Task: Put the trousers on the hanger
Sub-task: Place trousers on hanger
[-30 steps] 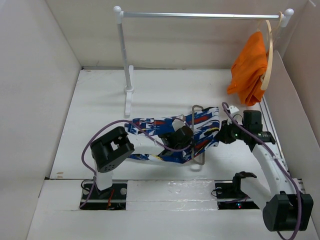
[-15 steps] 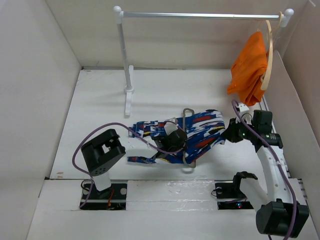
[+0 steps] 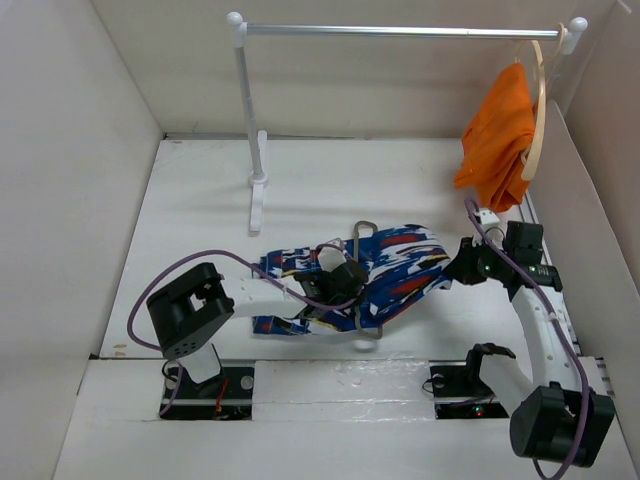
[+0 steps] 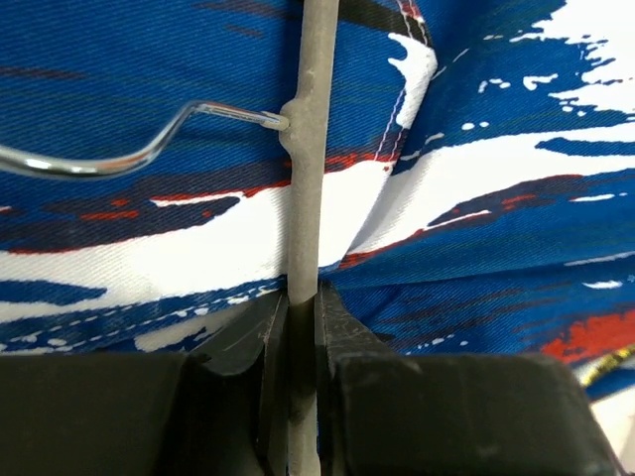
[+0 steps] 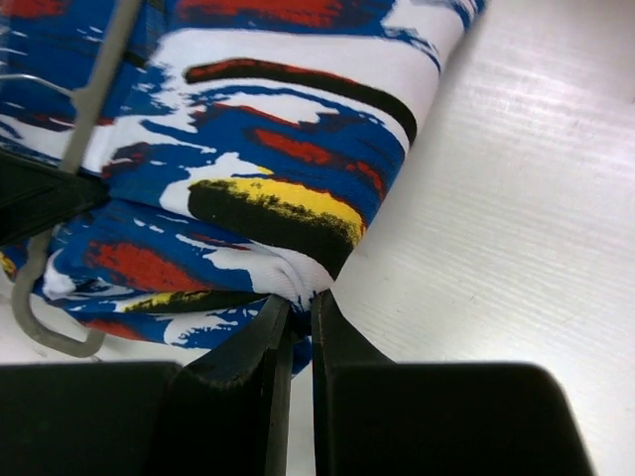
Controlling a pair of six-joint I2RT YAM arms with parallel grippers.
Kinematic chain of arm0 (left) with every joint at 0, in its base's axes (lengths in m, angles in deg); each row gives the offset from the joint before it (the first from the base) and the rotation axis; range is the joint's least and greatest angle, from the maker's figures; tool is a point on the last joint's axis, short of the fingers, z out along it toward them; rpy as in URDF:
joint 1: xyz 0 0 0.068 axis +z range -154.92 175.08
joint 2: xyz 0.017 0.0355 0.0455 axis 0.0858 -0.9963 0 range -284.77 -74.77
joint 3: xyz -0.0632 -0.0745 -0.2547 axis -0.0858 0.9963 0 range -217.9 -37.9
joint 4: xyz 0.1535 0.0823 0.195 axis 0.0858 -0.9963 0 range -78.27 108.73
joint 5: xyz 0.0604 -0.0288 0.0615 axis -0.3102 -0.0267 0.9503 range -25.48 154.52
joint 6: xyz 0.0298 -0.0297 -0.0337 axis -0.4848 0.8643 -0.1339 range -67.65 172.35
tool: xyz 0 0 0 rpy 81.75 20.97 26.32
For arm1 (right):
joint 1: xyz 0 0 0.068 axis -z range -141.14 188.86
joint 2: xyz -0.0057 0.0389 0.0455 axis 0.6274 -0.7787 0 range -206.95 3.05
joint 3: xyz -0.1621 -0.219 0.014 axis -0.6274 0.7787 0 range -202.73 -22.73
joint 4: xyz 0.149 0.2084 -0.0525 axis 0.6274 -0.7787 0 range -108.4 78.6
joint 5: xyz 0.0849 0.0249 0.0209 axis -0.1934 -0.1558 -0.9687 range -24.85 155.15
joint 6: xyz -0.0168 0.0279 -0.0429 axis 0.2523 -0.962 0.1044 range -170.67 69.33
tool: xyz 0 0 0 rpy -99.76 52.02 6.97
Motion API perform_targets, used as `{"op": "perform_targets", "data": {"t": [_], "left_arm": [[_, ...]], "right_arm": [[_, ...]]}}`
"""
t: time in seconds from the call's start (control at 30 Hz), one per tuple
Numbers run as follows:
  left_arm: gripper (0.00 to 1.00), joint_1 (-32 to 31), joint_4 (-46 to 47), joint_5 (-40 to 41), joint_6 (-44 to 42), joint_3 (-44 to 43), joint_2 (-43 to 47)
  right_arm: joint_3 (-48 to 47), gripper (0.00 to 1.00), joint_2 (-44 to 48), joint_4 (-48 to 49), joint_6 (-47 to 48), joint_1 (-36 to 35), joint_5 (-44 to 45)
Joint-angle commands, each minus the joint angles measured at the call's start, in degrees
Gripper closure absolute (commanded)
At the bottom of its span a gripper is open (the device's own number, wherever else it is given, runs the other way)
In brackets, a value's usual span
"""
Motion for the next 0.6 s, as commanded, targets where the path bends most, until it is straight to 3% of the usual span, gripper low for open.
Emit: {"op": "perform_targets", "data": {"t": [0.0,0.23,0.27,0.3,0.33,0.37,0.43,0.57], "left_arm": [[1.0,1.1,-20.3,4.7,0.6,4.3,0.2],[1.0,4.5,-21.0,6.9,-1.6,1.5,2.2],[1.0,4.5,-21.2,7.1,-2.0,0.9,1.8],[1.0,3.7,-21.5,7.3,-2.4,-0.2,1.3],[1.0,2.8,-21.7,8.3,-2.3,-0.7,0.5],[1.0,1.2,-21.7,8.5,-2.3,-1.4,0.0],[1.0,0.7,-21.3,7.8,-2.0,-1.9,-0.9],[1.0,-0.5,-20.3,7.4,-2.5,-2.2,-1.5]], "right_arm": [[3.8,1.0,-2.1,11.8,1.2,3.2,4.1],[7.5,1.0,4.4,5.6,3.5,3.2,3.7],[8.1,0.96,5.4,3.0,4.0,3.2,3.5],[8.8,0.83,6.8,2.6,4.1,3.2,2.9],[9.6,0.47,7.7,3.6,3.1,3.2,0.8],[9.6,0.33,8.1,5.3,2.4,3.2,0.4],[8.5,0.16,4.3,7.4,2.1,3.2,-0.2],[2.6,0.1,-10.5,14.6,3.5,3.2,-2.4]]}}
